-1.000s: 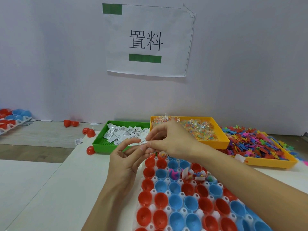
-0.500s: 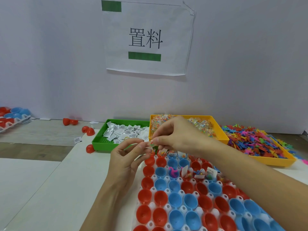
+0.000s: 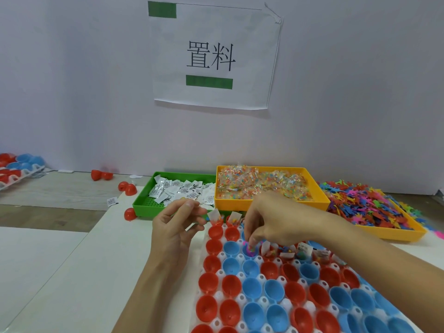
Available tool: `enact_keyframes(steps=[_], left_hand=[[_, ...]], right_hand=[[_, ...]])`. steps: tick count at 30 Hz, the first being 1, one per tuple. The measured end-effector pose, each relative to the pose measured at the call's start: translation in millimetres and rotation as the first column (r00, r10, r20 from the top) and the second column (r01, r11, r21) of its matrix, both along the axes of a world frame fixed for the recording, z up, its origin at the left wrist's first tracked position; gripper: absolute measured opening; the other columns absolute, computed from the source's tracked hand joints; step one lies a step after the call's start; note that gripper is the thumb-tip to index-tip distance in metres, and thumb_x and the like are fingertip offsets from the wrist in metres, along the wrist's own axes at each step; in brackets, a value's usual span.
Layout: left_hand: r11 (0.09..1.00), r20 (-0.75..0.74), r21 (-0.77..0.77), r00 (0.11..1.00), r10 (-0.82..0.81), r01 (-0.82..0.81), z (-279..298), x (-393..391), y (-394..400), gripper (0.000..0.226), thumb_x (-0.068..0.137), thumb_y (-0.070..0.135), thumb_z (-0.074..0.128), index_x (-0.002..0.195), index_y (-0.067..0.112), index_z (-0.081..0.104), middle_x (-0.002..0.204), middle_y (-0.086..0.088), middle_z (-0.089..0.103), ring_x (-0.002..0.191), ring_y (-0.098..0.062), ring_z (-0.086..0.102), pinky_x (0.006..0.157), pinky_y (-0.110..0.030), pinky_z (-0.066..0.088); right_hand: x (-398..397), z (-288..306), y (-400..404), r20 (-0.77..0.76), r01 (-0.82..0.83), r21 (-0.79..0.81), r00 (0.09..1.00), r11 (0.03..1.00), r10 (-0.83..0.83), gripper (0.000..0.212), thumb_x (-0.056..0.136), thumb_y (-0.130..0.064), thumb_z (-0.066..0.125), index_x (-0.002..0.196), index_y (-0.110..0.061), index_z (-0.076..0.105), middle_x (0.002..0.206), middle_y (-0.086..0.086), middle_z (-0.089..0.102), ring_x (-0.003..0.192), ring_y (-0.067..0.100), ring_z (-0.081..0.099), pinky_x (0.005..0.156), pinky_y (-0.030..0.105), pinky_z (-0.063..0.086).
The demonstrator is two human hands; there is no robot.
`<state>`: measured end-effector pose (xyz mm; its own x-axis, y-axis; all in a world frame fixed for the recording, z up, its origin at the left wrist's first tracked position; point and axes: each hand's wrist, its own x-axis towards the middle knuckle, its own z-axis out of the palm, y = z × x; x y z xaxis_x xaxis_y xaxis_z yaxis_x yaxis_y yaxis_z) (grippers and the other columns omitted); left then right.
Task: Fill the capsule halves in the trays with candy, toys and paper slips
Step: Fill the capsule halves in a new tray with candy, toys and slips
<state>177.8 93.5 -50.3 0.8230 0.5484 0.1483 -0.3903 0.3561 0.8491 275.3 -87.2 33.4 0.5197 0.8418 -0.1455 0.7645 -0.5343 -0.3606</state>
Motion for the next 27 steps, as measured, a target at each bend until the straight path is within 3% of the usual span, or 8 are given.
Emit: enact_keyframes(steps=[5, 9, 13, 18, 25, 27], left_hand=[[0.999, -0.015, 0.03, 1.0, 0.014, -0.014, 0, 1, 0, 0.015, 0.077, 0.026, 0.064, 0.071, 0.015, 0.073, 0.073, -0.011, 0.067, 0.06, -0.018, 0.057, 0.056, -0.026, 0.048], [0.999, -0.014, 0.036, 1.0, 0.023, -0.022, 1, 1, -1, 0.016, 0.077, 0.026, 0.064, 0.071, 0.015, 0.072, 0.073, -0.01, 0.067, 0.06, -0.018, 0.056, 0.057, -0.027, 0.046], [0.998, -0.015, 0.038, 0.999, 0.043, -0.042, 1, 1, 0, 0.021, 0.087, 0.018, 0.059, 0.071, 0.014, 0.072, 0.072, -0.01, 0.067, 0.059, -0.018, 0.057, 0.056, -0.027, 0.048], [0.994, -0.016, -0.04, 0.995, 0.099, -0.1, 0, 2, 4, 0.03, 0.094, 0.01, 0.052, 0.07, 0.011, 0.07, 0.066, -0.009, 0.063, 0.057, -0.016, 0.055, 0.053, -0.024, 0.047], [0.94, -0.053, -0.241, 0.971, 0.235, -0.241, -2, 4, 13, 0.032, 0.082, 0.007, 0.052, 0.056, 0.011, 0.069, 0.053, -0.006, 0.055, 0.048, -0.015, 0.049, 0.042, -0.02, 0.036], [0.94, -0.059, -0.231, 0.968, 0.245, -0.252, -3, 5, 14, 0.03, 0.08, 0.008, 0.052, 0.056, 0.011, 0.07, 0.053, -0.006, 0.055, 0.048, -0.014, 0.05, 0.042, -0.02, 0.036]], right_hand=[[0, -6, 2, -0.01, -0.016, -0.008, 1.0, 1.0, 0.016, 0.005, 0.082, -0.018, 0.081, 0.086, -0.016, 0.079, 0.079, 0.0, 0.075, 0.073, 0.013, 0.069, 0.069, 0.031, 0.059], [0, -13, 4, 0.014, -0.01, 0.008, 1.0, 1.0, 0.01, 0.008, 0.083, -0.018, 0.08, 0.087, -0.018, 0.074, 0.078, -0.006, 0.071, 0.07, 0.008, 0.067, 0.065, 0.023, 0.057], [-2, -18, 4, 0.052, -0.017, -0.012, 0.998, 1.0, 0.017, 0.002, 0.085, -0.018, 0.078, 0.086, -0.018, 0.077, 0.078, -0.011, 0.07, 0.069, 0.006, 0.068, 0.064, 0.024, 0.059], [-2, -17, 4, 0.084, -0.044, -0.003, 0.995, 0.999, 0.044, 0.006, 0.088, -0.02, 0.073, 0.091, -0.019, 0.079, 0.08, -0.004, 0.071, 0.072, 0.012, 0.065, 0.061, 0.03, 0.059], [2, -1, 23, 0.131, -0.032, 0.152, 0.991, 0.988, 0.012, 0.012, 0.093, -0.022, 0.064, 0.096, -0.023, 0.075, 0.077, -0.01, 0.071, 0.069, 0.002, 0.062, 0.059, 0.012, 0.043], [5, 2, 42, 0.153, -0.013, 0.209, 0.988, 0.978, -0.02, 0.015, 0.094, -0.019, 0.062, 0.097, -0.019, 0.076, 0.082, -0.01, 0.07, 0.071, 0.002, 0.061, 0.064, 0.015, 0.046]])
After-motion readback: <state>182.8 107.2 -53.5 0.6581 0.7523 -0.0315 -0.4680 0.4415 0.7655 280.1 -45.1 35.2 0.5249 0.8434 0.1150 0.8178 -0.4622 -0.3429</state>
